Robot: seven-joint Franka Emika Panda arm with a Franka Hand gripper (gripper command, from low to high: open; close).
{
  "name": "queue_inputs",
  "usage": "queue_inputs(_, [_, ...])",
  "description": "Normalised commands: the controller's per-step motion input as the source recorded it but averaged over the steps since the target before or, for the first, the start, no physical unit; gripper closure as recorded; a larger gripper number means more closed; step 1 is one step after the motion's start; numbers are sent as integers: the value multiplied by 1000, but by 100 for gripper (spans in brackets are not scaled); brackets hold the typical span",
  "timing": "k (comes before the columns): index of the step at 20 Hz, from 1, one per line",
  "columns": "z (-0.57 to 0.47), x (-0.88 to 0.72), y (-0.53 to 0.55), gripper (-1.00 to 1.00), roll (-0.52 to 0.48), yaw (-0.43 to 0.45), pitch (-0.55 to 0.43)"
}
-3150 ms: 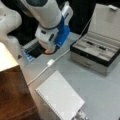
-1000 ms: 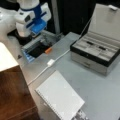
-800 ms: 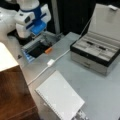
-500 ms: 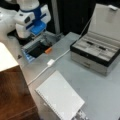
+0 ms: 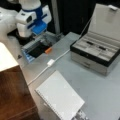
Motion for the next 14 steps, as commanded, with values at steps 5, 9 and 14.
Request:
queue_inputs(5, [-126, -52, 188, -100, -85, -37, -75])
queue_inputs(9, [-113, -26, 123, -100, 9, -57, -78])
queue_inputs(14, [-109, -13, 124, 100, 83, -61, -73])
